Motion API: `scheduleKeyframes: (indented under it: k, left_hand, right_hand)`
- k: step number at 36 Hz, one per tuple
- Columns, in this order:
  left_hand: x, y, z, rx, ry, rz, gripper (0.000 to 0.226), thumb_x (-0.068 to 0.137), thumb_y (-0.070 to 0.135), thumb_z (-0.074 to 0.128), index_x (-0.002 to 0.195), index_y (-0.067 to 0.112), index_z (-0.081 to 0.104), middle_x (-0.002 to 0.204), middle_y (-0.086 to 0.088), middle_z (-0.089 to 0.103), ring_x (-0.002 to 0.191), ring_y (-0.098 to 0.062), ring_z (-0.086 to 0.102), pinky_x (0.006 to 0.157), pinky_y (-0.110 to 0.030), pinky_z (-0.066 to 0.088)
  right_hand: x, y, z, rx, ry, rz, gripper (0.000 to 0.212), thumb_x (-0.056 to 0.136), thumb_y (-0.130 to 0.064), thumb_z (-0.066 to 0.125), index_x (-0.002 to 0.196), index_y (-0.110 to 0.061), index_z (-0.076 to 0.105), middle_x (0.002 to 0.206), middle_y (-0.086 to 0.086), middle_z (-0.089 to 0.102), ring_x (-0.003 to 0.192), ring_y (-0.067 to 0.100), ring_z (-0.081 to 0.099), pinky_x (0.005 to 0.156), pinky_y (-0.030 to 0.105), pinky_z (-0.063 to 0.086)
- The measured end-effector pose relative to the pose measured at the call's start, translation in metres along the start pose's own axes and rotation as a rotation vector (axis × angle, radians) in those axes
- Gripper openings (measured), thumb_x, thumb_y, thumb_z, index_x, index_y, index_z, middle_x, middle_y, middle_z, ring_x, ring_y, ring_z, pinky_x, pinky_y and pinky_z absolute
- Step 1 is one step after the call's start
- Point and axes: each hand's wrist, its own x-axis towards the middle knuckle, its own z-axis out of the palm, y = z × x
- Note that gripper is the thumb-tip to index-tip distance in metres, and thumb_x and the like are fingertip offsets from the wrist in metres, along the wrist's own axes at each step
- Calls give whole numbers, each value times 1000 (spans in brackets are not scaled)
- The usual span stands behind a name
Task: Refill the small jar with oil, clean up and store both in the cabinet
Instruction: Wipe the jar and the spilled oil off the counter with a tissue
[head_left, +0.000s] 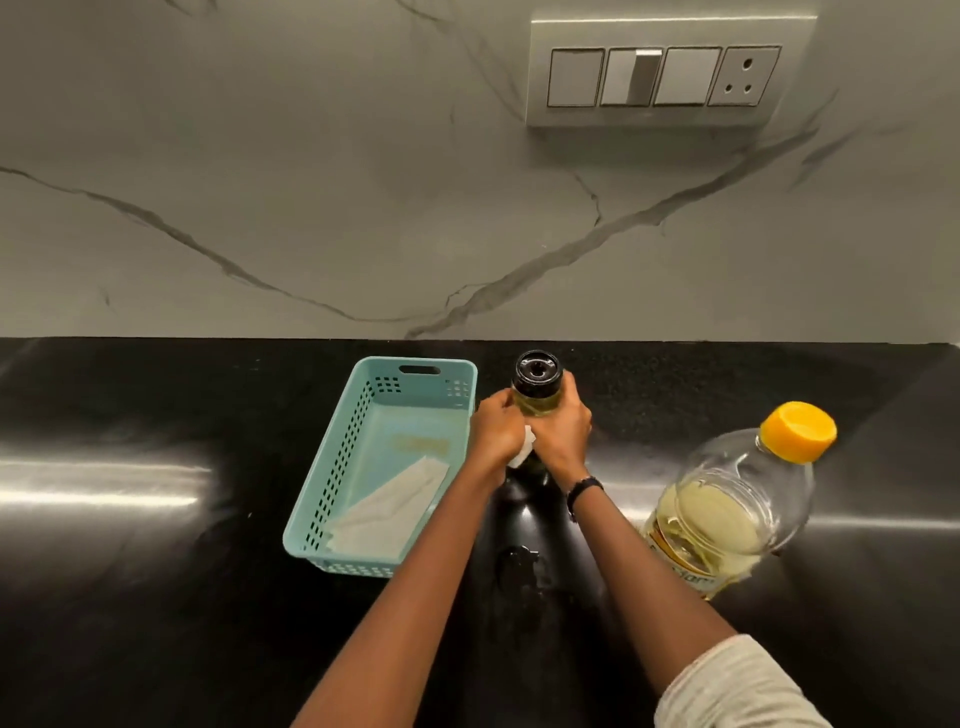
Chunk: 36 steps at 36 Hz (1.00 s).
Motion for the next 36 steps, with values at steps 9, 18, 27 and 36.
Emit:
scheduleKeyframes:
  k: [9, 18, 27, 36]
  left_hand:
    - [17, -13, 11, -38, -16, -42, 30, 93, 5, 41, 102, 17, 67, 106, -8, 68, 88, -15, 59, 76, -26, 45]
    - [17, -19, 14, -44, -28, -35, 34, 92, 2, 39, 106, 19, 65, 102, -3, 65, 88, -14, 58, 74, -25, 44]
    - [-39, -26, -8, -19, 113, 174, 35, 93, -2, 38, 109, 11, 67, 114, -9, 68, 104, -21, 65, 85, -26, 47]
    - [-122, -33, 3, 40, -387, 328, 46, 86, 19, 68, 130, 25, 57, 129, 15, 59, 116, -1, 56, 98, -19, 43]
  right_hand:
    - [8, 17, 6, 44, -18, 54, 53, 66, -19, 84, 112, -21, 58, 93, -7, 68, 87, 9, 64, 76, 23, 50]
    - [6, 20, 3, 56, -82, 66, 62, 67, -11, 81, 122, -20, 53, 104, -2, 66, 97, 14, 63, 88, 36, 53]
    - [-87, -10, -46, 47, -171, 23, 81, 80, -6, 72, 147, -15, 28, 140, -4, 42, 125, 9, 44, 102, 23, 40]
    - [-207, -37, -168, -55, 316, -150, 46, 73, -8, 79, 109, -15, 52, 103, -13, 49, 95, -2, 52, 83, 6, 40]
